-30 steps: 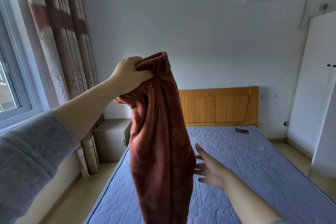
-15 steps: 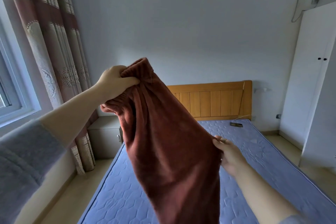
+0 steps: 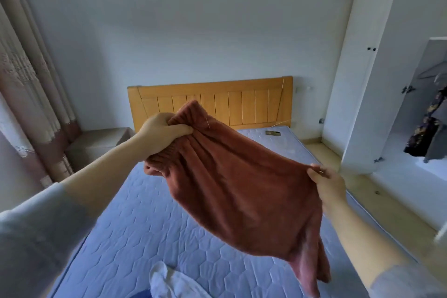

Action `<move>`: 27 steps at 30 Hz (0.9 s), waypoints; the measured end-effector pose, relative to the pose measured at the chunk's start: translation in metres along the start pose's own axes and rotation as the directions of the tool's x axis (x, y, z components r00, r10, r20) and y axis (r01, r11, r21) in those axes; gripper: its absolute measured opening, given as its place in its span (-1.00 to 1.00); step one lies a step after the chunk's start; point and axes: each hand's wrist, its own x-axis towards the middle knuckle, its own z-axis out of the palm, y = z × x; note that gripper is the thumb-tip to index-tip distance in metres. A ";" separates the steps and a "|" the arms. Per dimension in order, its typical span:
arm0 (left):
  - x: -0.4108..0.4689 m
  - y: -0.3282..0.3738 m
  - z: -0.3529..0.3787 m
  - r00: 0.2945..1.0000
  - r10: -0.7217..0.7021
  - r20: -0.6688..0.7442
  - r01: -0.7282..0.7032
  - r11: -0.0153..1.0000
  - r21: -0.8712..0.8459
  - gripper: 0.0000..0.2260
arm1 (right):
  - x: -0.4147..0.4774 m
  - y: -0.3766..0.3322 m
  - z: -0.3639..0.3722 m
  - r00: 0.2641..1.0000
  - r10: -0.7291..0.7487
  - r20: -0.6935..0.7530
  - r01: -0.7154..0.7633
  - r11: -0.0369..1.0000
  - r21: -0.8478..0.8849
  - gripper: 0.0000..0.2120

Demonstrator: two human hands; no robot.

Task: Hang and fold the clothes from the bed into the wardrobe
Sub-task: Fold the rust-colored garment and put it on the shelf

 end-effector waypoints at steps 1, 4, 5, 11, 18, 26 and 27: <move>-0.003 -0.002 0.012 1.000 -0.012 0.018 0.012 1.000 -0.010 -0.86 | 0.004 0.006 -0.008 1.000 -0.011 -0.021 0.010 0.999 -0.044 -0.85; -0.014 -0.018 0.037 0.997 -0.069 0.045 0.071 0.997 -0.040 -0.89 | 0.013 0.025 -0.018 0.999 -0.044 -0.015 0.039 0.971 -0.236 -0.86; -0.019 -0.026 0.041 0.994 -0.097 0.052 0.100 0.993 -0.055 -0.90 | 0.014 0.031 -0.016 0.999 -0.050 0.007 0.049 0.952 -0.303 -0.85; -0.061 -0.106 0.023 0.947 -0.322 0.000 0.322 0.945 -0.052 -0.84 | -0.005 0.080 0.052 0.981 0.030 0.191 0.075 0.852 -0.519 -0.90; -0.150 -0.236 -0.035 0.805 -0.592 -0.043 0.585 0.803 -0.113 -0.66 | -0.081 0.164 0.180 0.891 0.234 0.388 0.069 0.777 -0.626 -0.94; -0.268 -0.406 -0.110 0.564 -0.819 -0.103 0.795 0.573 -0.200 -0.65 | -0.224 0.265 0.337 0.692 0.388 0.609 0.314 0.598 -0.738 -0.96; -0.283 -0.426 -0.117 0.532 -0.841 -0.103 0.816 0.541 -0.204 -0.64 | -0.243 0.277 0.354 0.666 0.409 0.624 0.338 0.580 -0.741 -0.95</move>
